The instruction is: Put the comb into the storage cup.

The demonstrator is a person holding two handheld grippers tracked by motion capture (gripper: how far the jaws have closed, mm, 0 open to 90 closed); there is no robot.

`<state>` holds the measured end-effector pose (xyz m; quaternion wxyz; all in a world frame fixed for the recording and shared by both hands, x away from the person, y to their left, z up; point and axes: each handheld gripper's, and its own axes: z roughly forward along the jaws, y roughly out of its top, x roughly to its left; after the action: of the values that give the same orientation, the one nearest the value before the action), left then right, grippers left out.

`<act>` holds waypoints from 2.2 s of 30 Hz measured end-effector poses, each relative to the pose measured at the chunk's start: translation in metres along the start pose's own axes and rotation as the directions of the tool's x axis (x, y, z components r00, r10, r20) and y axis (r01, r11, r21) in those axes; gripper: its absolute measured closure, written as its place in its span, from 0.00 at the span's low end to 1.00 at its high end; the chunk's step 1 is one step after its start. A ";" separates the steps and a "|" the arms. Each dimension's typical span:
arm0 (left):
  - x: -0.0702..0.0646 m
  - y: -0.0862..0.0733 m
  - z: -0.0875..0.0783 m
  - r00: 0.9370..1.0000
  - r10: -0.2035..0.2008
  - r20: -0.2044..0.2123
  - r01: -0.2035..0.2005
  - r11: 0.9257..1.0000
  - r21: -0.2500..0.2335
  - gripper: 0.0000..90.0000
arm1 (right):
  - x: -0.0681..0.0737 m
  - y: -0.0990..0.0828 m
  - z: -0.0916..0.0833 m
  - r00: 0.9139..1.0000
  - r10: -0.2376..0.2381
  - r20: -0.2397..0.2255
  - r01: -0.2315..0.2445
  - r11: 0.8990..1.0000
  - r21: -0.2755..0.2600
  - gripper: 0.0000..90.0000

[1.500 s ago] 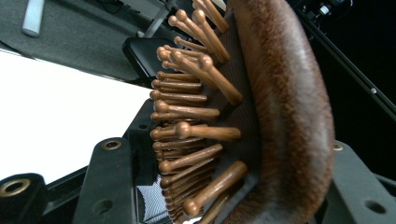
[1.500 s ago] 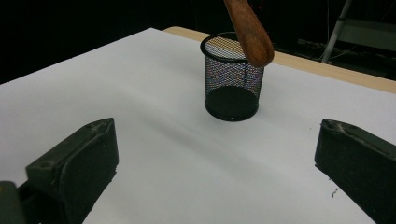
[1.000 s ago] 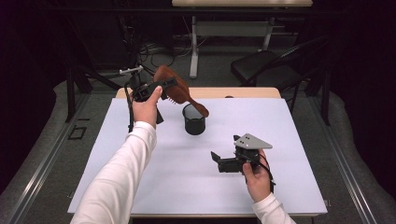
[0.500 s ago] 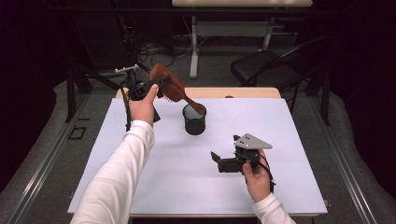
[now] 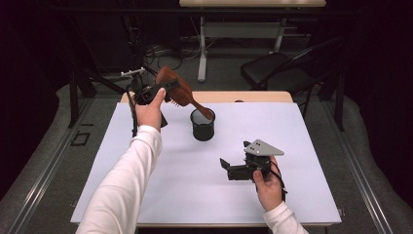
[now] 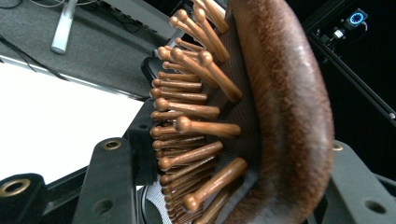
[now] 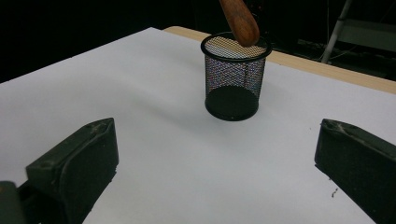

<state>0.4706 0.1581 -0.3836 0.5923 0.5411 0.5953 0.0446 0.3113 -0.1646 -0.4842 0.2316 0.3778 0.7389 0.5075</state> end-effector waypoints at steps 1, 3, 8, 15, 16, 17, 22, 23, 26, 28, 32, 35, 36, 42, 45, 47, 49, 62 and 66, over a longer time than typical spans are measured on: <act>0.000 0.000 0.000 1.000 0.000 -0.001 0.000 1.000 0.000 0.52 | 0.000 0.000 0.000 1.000 -0.001 0.000 0.001 1.000 0.000 0.00; 0.000 0.000 0.000 1.000 -0.003 -0.003 0.003 1.000 0.000 0.52 | 0.000 0.000 0.000 1.000 0.000 0.000 0.000 1.000 0.001 0.00; 0.001 -0.001 0.002 1.000 0.003 -0.008 -0.003 1.000 0.003 0.52 | 0.000 0.000 0.000 1.000 0.000 0.000 0.000 1.000 0.000 0.00; 0.002 -0.003 0.007 1.000 -0.002 -0.015 0.002 1.000 0.006 0.52 | 0.000 0.000 0.000 1.000 -0.004 -0.001 0.004 1.000 0.001 0.00; 0.002 -0.004 0.008 1.000 -0.005 -0.014 0.005 1.000 0.007 0.52 | 0.000 0.000 0.000 1.000 -0.001 -0.002 0.001 1.000 0.001 0.00; 0.003 -0.004 0.009 1.000 -0.003 -0.016 0.003 1.000 0.009 0.52 | 0.000 0.000 0.000 1.000 0.001 -0.001 -0.001 1.000 0.001 0.00; 0.004 -0.006 0.013 1.000 -0.003 -0.024 0.003 1.000 0.008 0.52 | 0.000 0.000 0.000 1.000 0.001 -0.001 -0.001 1.000 0.000 0.00; 0.004 -0.007 0.014 1.000 -0.005 -0.025 0.005 1.000 0.007 0.52 | 0.000 0.000 0.000 1.000 0.001 -0.001 -0.001 1.000 0.001 0.00; 0.006 -0.008 0.015 0.999 0.001 -0.032 -0.001 1.000 0.006 0.52 | 0.000 0.000 0.000 1.000 0.000 0.001 0.000 1.000 0.000 0.00; 0.008 -0.009 0.017 0.999 0.002 -0.037 -0.002 1.000 0.007 0.52 | 0.000 0.000 0.000 1.000 0.000 0.001 0.000 1.000 0.000 0.00; 0.010 -0.011 0.020 0.999 0.002 -0.046 -0.001 1.000 0.009 0.52 | -0.001 0.000 0.000 1.000 0.001 0.001 -0.001 1.000 0.001 0.00; 0.012 -0.013 0.022 0.999 -0.002 -0.050 0.002 1.000 0.010 0.52 | 0.000 -0.001 0.000 1.000 0.000 0.000 0.000 1.000 0.002 0.00; 0.013 -0.013 0.022 0.999 0.000 -0.052 0.001 1.000 0.012 0.52 | 0.000 -0.001 0.000 1.000 0.002 0.000 -0.002 1.000 0.003 0.00; 0.016 -0.017 0.026 0.998 -0.001 -0.061 0.002 1.000 0.018 0.52 | 0.000 -0.001 0.000 1.000 0.001 0.001 -0.001 1.000 0.003 0.00; 0.017 -0.019 0.028 0.998 0.001 -0.065 0.000 1.000 0.021 0.52 | 0.000 -0.001 0.000 1.000 0.002 0.001 -0.002 1.000 0.003 0.00; 0.017 -0.020 0.028 0.998 0.006 -0.068 -0.004 1.000 0.022 0.52 | 0.000 -0.001 0.000 1.000 0.001 0.001 -0.001 1.000 0.003 0.00; 0.018 -0.021 0.030 0.998 0.004 -0.070 -0.003 1.000 0.025 0.52 | 0.000 -0.001 0.000 1.000 0.002 0.001 -0.002 1.000 0.003 0.00; 0.020 -0.028 0.035 0.997 0.013 -0.080 -0.009 0.999 0.047 0.52 | -0.001 -0.001 0.001 1.000 0.003 0.000 -0.003 1.000 0.005 0.00; 0.021 -0.030 0.037 0.996 0.019 -0.084 -0.014 0.999 0.053 0.52 | -0.001 -0.001 0.001 1.000 -0.001 -0.001 0.001 1.000 0.005 0.00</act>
<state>0.4870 0.1385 -0.4285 0.5520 0.5589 0.6162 0.0568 0.3117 -0.1649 -0.4853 0.2307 0.3777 0.7404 0.5059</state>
